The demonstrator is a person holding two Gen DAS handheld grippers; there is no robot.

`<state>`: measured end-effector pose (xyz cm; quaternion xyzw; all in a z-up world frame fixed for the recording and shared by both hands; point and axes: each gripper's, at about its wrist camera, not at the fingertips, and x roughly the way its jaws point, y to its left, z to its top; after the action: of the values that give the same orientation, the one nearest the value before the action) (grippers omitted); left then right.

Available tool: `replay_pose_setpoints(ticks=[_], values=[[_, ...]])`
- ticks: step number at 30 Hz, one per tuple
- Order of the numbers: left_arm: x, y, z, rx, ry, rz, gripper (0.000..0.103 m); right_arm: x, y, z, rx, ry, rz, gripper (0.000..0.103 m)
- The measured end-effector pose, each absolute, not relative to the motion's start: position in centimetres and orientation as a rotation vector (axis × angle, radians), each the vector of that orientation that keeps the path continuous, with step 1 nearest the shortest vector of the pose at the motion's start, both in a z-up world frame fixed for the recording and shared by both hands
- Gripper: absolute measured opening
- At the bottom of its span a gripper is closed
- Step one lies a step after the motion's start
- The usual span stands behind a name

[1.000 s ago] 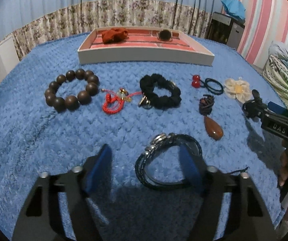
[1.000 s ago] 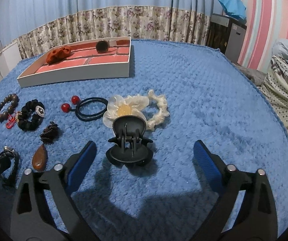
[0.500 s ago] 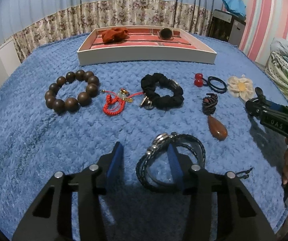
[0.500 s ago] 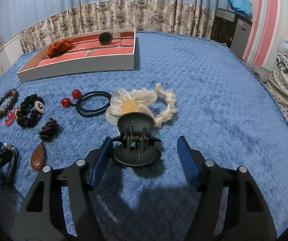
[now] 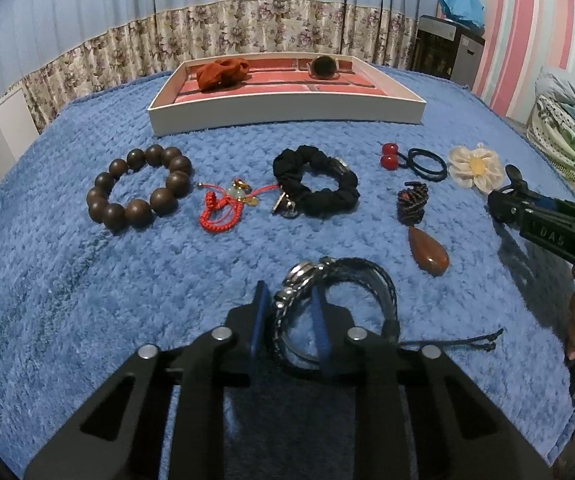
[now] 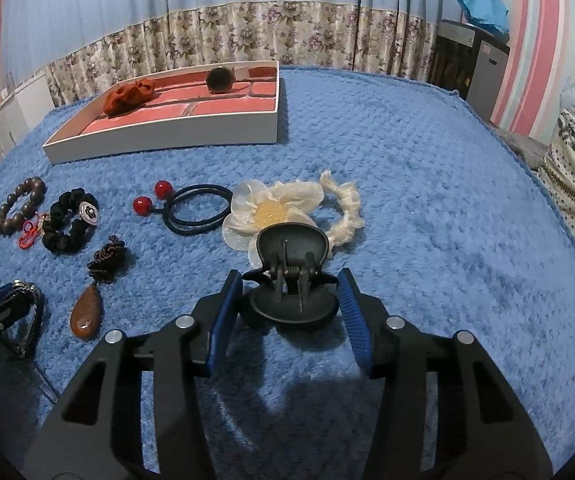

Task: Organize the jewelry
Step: 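Grasp the black leather wrap bracelet with the left tool while the right tool grasps the black claw clip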

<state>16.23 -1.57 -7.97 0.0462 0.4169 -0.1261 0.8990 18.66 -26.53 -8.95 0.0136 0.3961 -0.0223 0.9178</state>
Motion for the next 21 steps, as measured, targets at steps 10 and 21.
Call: replay_pose_setpoints(ticks=[10, 21], values=[[15.7, -1.2, -6.8, 0.094, 0.825, -0.257, 0.013, 18.5, -27.0, -8.3, 0.038, 0.794, -0.050, 0.049], [16.7, -0.4, -3.0, 0.098, 0.758, -0.211, 0.013, 18.9, -27.4, -5.8, 0.035, 0.745, -0.048, 0.049]])
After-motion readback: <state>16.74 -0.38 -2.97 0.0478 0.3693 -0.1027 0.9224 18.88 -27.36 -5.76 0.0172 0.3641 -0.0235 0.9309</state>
